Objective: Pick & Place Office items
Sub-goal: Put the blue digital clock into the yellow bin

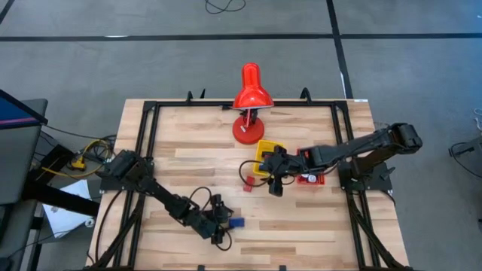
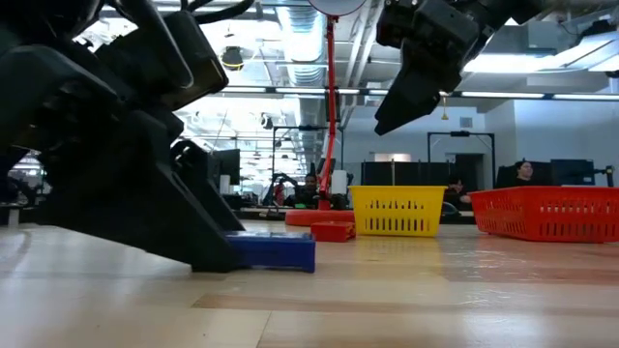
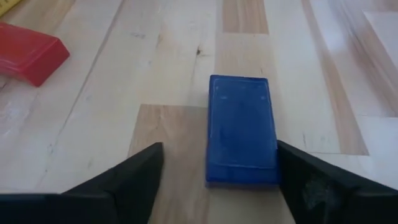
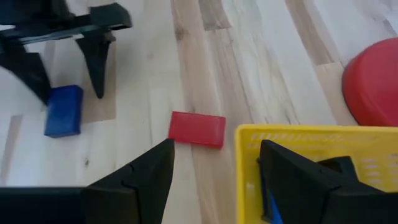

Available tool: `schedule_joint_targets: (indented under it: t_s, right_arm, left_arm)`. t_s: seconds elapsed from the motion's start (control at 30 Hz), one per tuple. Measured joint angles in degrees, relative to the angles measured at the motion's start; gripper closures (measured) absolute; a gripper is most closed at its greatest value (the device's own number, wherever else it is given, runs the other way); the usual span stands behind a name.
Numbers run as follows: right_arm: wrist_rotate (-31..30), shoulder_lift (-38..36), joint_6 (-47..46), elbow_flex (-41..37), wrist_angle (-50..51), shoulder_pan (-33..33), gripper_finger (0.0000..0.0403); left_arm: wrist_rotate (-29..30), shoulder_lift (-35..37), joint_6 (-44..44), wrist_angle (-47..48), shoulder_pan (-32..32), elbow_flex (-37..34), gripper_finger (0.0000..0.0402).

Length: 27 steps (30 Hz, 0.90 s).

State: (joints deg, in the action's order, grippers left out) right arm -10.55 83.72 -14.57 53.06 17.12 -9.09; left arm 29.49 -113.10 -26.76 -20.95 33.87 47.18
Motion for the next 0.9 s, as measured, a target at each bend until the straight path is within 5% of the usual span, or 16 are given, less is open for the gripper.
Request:
schedule_joint_targets:
  t_s: [0.43, 0.7, 0.9]
  right_arm:
    - [-0.02, 0.0, 4.42, 0.0, -3.26, -4.88, 0.0172]
    - [0.0, 0.0, 4.48, 0.0, -4.13, -7.25, 0.0172]
    - [0.02, 0.0, 4.47, 0.0, -4.37, -7.84, 0.0172]
  left_arm:
    - [-0.59, -0.15, 1.17, -0.01, -1.23, -0.13, 0.0249]
    - [-0.99, 0.09, 5.38, -1.92, -1.3, -0.24, 0.0195]
    - [-1.23, 0.07, 7.22, -2.56, -1.6, -0.24, 0.0199]
